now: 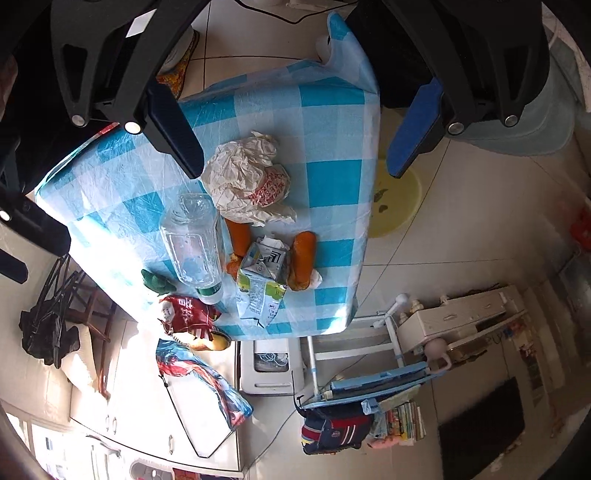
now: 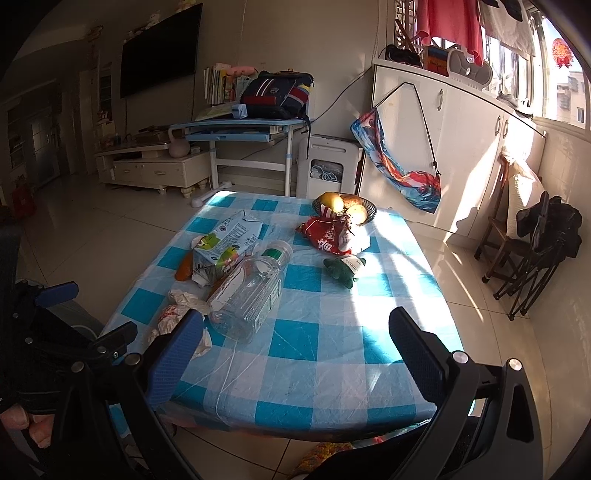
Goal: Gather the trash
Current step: 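Reach the left tool toward the crumpled white plastic bag, then close the left tool on the crumpled white plastic bag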
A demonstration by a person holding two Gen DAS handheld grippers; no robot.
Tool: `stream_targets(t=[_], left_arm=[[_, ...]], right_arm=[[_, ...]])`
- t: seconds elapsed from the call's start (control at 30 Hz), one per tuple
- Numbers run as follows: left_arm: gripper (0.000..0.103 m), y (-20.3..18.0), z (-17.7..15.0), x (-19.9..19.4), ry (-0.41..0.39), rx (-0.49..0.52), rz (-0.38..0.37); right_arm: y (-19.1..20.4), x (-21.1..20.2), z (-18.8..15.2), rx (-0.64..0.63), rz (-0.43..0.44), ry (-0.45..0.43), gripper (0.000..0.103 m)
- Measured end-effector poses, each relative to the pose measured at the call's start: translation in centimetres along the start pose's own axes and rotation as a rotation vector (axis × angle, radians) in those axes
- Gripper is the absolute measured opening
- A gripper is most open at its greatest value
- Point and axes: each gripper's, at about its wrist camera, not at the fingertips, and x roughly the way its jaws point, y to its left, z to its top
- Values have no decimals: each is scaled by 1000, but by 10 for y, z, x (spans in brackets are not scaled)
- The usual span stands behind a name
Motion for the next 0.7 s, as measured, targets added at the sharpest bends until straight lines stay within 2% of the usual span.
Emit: stream_targets(t=[0.13, 0.3, 0.47, 0.7], left_arm=[[96, 8, 6, -8, -52, -33, -8], [96, -3, 6, 17, 1, 6, -7], [96, -18, 2, 47, 58, 36, -41], [96, -24, 6, 97, 137, 5, -37]], right_arm=[[0, 2, -3, 9, 7, 1, 96], [2, 17, -13, 21, 12, 39, 96], [-3, 29, -17, 47, 27, 68, 96], [-10, 50, -9, 104, 71, 96, 96]])
